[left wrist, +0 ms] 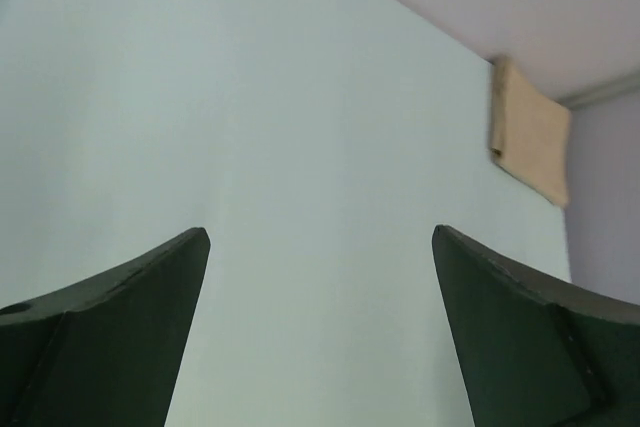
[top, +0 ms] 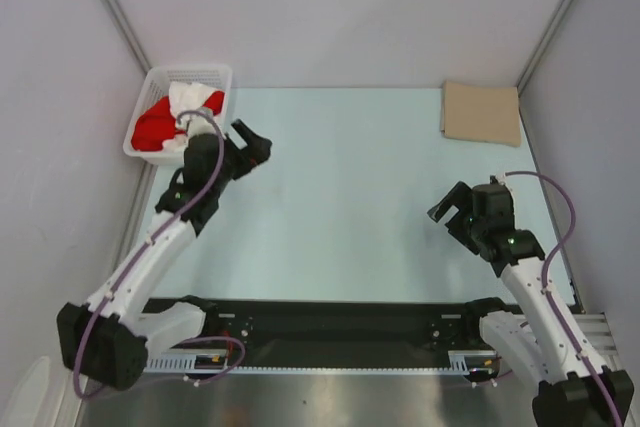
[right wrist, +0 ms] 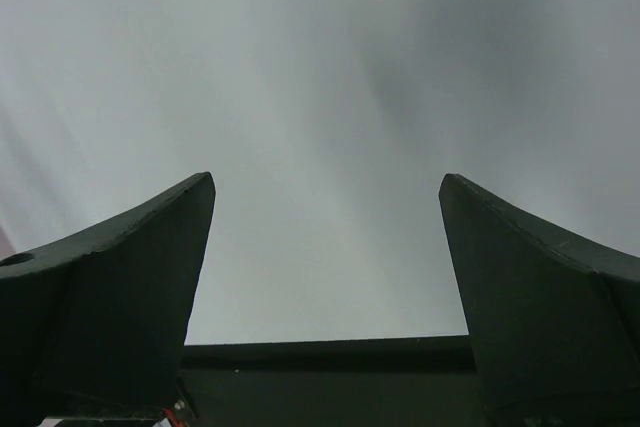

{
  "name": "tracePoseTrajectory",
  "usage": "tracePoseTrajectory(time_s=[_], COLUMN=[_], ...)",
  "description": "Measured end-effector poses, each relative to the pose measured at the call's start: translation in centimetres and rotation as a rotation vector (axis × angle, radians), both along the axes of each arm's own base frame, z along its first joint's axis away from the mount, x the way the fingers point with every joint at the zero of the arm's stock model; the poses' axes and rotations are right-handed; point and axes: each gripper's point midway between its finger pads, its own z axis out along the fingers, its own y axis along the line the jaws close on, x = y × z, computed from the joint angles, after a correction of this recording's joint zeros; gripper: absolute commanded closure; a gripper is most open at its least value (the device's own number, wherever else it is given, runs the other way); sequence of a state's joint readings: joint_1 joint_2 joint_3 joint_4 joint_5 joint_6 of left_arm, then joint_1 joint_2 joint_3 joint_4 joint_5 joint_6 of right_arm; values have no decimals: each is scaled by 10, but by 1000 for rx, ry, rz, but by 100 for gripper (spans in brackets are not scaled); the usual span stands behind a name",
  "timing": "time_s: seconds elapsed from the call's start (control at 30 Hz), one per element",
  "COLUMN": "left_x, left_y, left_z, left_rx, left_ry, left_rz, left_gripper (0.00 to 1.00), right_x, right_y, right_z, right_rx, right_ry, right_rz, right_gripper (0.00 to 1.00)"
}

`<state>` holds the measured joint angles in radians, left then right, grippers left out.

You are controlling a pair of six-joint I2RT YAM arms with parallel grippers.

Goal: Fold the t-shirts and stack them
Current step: Grab the tshirt from the pile

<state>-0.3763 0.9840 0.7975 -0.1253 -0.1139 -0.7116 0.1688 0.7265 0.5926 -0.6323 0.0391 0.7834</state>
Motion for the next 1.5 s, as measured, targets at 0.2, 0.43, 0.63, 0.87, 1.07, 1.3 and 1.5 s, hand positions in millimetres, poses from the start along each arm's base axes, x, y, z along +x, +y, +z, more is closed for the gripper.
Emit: tracePoseTrajectory(time_s=[0.2, 0.43, 0.63, 0.87, 1.07, 1.3, 1.5], left_x=[86, 153, 245, 235, 212, 215, 228], left_y=[98, 201, 232, 252, 258, 263, 275], left_z=[0, -36, 0, -33, -73, -74, -72], left_rx=[-11, -40, 62, 150, 204, 209, 194], left_ry=[203, 380, 314, 447, 561, 548, 491], left_rz=[249, 429, 459, 533, 544, 548, 564], left_gripper=[0, 12, 25, 31, 35, 37, 40], right_x=[25, 52, 59, 83, 116, 90, 98], right_y=[-2, 14, 18, 2, -6, 11, 24], right_z=[22, 53, 29, 4, -20, -44, 17], right_rx=[-100, -74, -71, -123, -170, -113, -87], right_ry=[20, -49, 24, 212, 454, 572, 304], right_rz=[78, 202, 254, 226, 262, 374, 418], right_gripper=[0, 0, 0, 0, 7, 2, 0])
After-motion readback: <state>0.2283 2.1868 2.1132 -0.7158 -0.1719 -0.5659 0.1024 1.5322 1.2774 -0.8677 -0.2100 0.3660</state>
